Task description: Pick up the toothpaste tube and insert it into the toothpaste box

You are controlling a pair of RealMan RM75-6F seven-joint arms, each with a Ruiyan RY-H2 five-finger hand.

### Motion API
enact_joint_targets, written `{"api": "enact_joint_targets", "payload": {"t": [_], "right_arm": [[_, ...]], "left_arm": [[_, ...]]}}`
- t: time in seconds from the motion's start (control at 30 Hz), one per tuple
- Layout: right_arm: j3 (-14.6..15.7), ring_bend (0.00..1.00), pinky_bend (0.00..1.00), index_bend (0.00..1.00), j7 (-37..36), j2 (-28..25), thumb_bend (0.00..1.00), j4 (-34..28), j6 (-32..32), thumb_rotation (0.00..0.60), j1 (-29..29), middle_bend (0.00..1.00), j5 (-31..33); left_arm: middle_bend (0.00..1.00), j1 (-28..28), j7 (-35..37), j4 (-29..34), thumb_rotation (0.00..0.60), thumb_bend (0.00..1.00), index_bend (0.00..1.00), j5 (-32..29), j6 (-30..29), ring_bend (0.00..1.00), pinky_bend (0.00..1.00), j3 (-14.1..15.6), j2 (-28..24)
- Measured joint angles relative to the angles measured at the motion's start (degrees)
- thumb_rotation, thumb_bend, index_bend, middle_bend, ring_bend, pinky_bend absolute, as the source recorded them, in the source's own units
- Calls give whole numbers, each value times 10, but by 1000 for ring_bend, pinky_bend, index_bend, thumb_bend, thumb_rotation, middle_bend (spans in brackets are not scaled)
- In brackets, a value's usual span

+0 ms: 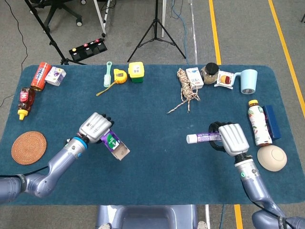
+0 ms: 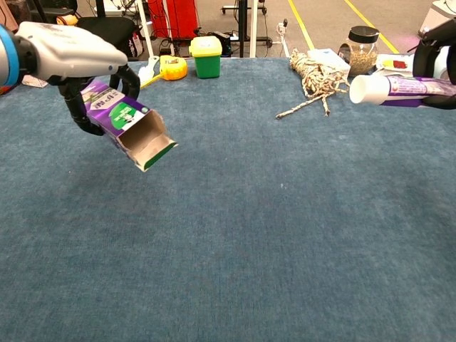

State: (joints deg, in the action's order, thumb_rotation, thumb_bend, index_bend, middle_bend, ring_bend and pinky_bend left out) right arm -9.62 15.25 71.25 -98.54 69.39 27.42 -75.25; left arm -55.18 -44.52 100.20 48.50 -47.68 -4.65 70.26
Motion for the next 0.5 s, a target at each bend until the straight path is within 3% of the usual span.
{"api": "enact_joint_targets", "payload": {"t": [0.33,0.5], "right_arm": [[3,581,589,611,110,9,486,-75,16,600,5,618,0],[1,586,625,611,205,28,502,-103,26,600,11,618,31]], "left_arm": [[456,-118,-131,84,600,253,539,-272,-109,327,546,-33,50],[472,-165,-164,86,600,255,538,-355,-148,337,578,-47,91]]}}
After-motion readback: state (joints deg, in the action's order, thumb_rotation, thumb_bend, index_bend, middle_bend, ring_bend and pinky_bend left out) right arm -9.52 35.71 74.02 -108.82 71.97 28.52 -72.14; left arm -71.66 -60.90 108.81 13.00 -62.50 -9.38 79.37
